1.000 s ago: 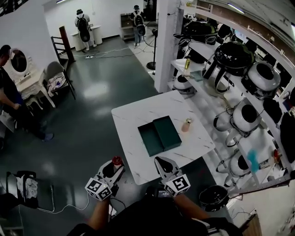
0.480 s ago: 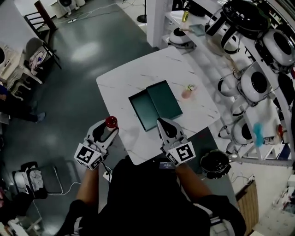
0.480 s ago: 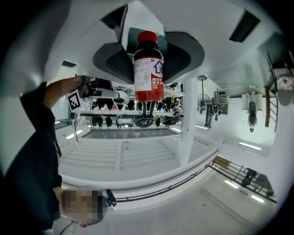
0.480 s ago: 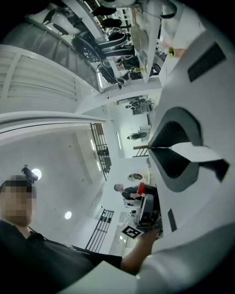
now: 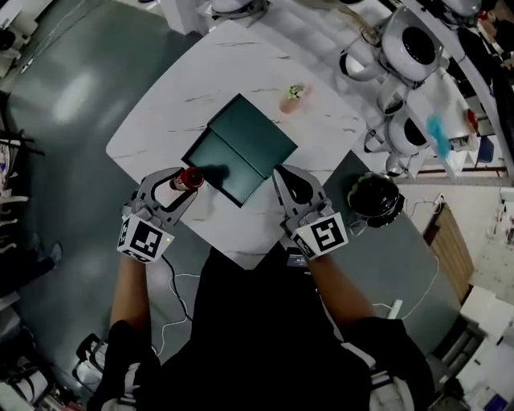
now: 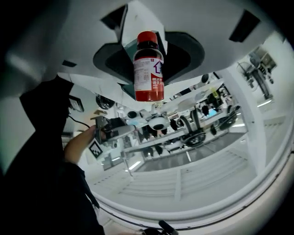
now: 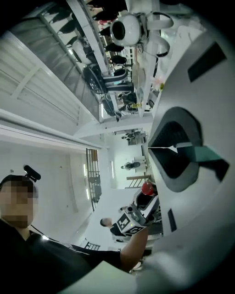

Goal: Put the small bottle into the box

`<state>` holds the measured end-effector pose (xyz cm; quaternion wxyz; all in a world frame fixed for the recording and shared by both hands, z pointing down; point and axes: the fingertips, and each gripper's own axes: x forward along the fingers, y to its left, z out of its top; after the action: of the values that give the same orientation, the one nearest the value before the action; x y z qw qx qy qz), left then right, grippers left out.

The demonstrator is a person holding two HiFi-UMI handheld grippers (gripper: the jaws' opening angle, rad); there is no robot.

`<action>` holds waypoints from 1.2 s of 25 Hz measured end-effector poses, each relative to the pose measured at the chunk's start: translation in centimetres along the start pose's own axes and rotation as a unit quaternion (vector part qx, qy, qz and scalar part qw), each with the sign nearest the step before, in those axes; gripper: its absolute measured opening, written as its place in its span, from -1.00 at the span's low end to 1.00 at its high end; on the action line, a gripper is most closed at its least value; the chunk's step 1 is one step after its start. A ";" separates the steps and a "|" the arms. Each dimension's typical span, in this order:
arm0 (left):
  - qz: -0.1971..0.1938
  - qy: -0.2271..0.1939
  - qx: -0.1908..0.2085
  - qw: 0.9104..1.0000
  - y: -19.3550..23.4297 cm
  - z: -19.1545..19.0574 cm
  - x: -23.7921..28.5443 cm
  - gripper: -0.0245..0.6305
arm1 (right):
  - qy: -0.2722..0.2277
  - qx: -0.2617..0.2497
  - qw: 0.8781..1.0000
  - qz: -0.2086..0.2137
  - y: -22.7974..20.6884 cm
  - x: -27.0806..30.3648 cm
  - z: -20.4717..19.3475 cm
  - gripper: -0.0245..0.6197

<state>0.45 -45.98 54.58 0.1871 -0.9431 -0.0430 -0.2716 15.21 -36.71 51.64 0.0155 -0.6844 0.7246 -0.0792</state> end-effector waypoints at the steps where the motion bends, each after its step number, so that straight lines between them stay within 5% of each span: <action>1: -0.035 0.004 0.030 0.999 -0.2 -0.3 1.1 -0.26 | 0.003 0.003 1.000 -0.026 0.0 -0.6 -0.1 -0.82; 6: -0.147 0.030 0.153 0.977 -0.7 -1.9 6.2 -0.26 | 0.010 0.004 0.995 -0.096 -0.6 -1.2 -0.9 -0.82; 12: -0.274 0.066 0.260 0.924 -4.0 -5.0 10.9 -0.26 | 0.027 0.019 0.985 -0.170 -0.1 -4.0 -3.1 -0.82; 21: -0.395 0.167 0.315 0.847 -7.6 -9.4 14.4 -0.26 | 0.033 0.035 0.970 -0.238 -0.1 -8.3 -4.1 -0.82; 30: -0.427 0.215 0.337 0.811 -9.1 -11.3 15.7 -0.26 | 0.033 0.044 0.963 -0.262 -0.4 -9.5 -4.5 -0.82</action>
<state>6.50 -42.15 74.66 0.3625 -0.6252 -0.4888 -0.4886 15.63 -26.86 55.34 0.0003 -0.8461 0.5157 -0.1351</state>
